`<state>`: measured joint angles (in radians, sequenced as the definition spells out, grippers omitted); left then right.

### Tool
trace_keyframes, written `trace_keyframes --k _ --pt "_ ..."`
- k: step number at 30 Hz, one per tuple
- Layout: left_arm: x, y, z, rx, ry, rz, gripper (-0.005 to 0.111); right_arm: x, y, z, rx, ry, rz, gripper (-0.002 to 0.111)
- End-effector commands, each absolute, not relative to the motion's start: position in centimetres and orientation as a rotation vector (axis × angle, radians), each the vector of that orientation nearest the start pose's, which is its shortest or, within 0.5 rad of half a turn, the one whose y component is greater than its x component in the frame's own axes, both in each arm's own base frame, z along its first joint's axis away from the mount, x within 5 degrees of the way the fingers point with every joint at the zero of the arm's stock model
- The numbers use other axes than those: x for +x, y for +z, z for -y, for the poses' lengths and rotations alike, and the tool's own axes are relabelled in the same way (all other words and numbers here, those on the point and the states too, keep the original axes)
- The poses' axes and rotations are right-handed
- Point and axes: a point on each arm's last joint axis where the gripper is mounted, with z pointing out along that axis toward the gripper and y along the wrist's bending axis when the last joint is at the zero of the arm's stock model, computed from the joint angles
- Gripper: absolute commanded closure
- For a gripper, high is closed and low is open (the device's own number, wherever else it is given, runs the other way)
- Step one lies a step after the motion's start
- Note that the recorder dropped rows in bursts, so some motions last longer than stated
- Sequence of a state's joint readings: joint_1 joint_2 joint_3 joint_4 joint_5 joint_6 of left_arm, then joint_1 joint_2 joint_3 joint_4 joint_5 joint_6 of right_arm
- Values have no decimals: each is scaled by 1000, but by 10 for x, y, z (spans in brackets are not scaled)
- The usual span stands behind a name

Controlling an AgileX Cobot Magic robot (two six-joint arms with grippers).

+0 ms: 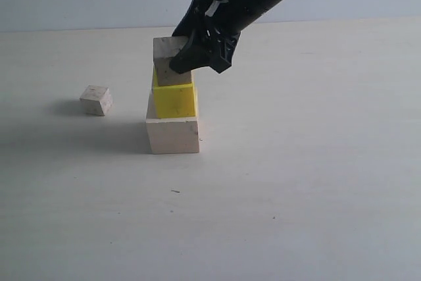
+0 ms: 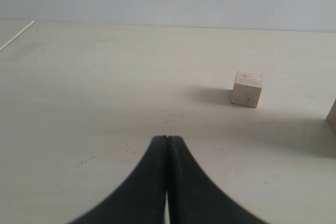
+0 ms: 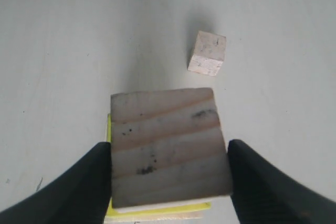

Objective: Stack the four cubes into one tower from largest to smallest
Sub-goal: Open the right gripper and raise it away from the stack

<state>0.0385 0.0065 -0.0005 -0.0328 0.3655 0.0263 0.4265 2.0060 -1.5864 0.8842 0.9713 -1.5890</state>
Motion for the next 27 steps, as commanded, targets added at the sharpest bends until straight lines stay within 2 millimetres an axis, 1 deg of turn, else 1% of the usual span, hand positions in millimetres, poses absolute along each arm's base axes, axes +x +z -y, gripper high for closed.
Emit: trace_keyframes --k 1,20,25,27 --pt "53 181 -1 -38 4 -1837 107 370 244 -232 -1682 692 -1708 48" --pt "53 181 -1 -38 4 -1837 107 369 247 -233 -1655 726 -1710 48" --pt "53 181 -1 -38 4 -1837 107 363 267 -231 -1608 727 -1712 48" --pt "53 181 -1 -38 4 -1837 107 358 282 -229 -1588 721 -1694 48"
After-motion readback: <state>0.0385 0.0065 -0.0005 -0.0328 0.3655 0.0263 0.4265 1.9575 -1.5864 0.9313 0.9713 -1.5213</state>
